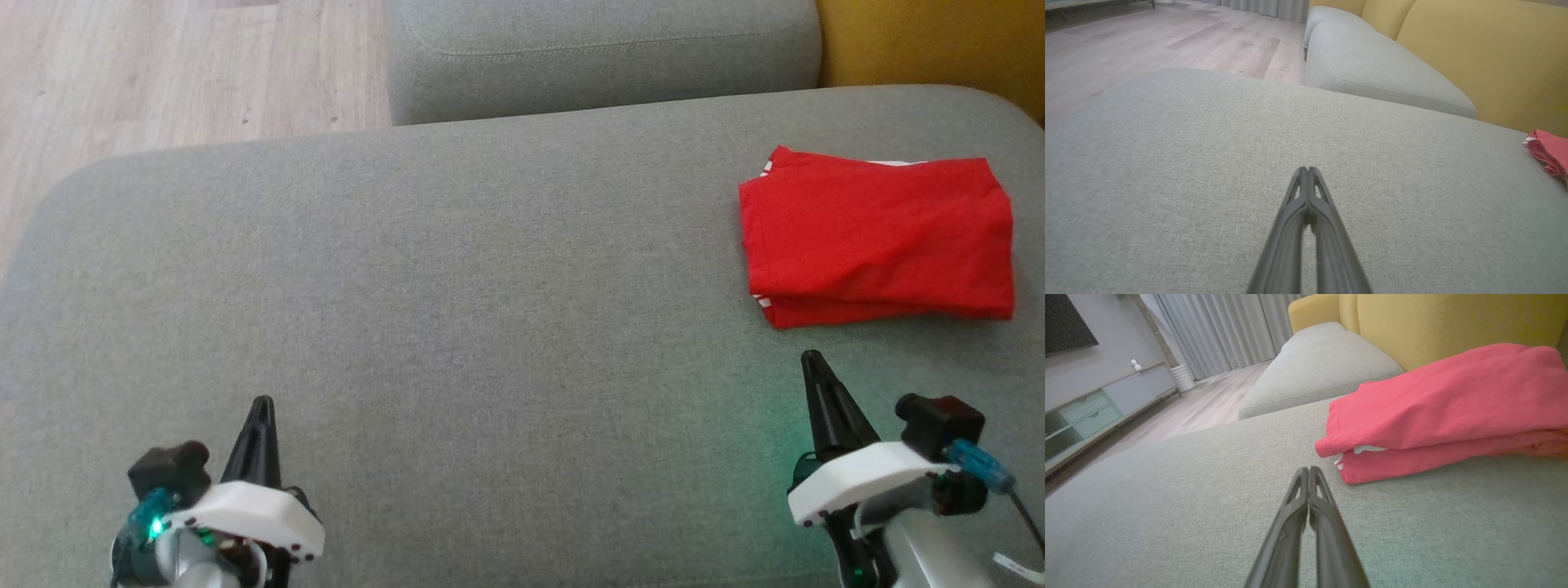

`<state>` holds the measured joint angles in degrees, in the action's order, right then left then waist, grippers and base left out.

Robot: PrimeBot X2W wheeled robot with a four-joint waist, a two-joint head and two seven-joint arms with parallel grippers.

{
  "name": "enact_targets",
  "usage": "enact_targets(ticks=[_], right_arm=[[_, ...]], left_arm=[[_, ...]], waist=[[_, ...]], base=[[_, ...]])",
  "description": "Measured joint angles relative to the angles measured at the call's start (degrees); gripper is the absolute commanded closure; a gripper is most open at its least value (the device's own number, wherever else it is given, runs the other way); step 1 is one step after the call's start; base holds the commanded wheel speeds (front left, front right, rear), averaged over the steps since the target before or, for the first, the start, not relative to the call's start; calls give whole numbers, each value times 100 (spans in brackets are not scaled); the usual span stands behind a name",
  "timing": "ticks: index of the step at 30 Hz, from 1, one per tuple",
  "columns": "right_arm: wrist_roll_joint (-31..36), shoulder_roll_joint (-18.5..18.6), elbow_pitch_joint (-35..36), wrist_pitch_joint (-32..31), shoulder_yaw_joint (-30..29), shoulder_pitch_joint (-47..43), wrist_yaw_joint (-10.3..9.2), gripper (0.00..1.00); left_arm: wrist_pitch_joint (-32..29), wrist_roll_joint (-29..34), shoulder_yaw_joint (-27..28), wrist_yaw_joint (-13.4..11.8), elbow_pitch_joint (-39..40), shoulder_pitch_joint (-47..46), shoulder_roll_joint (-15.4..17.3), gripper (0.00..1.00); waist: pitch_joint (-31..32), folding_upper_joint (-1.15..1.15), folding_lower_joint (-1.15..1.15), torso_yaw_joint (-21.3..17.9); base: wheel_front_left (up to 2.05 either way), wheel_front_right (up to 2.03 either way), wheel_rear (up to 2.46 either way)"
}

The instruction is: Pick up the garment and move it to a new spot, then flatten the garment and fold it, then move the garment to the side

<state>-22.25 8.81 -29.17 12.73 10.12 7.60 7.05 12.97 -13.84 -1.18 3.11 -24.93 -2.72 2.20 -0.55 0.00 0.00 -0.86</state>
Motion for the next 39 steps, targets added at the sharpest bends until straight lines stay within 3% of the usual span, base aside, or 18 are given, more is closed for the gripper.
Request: enact_targets(ticks=[39], right_arm=[[-2306,-207,426,-627,-584,-12,0,100]], left_arm=[[-638,-2590,179,101,290,1,-1,100]], waist=[[12,0,0,29]], base=[[0,0,0]])
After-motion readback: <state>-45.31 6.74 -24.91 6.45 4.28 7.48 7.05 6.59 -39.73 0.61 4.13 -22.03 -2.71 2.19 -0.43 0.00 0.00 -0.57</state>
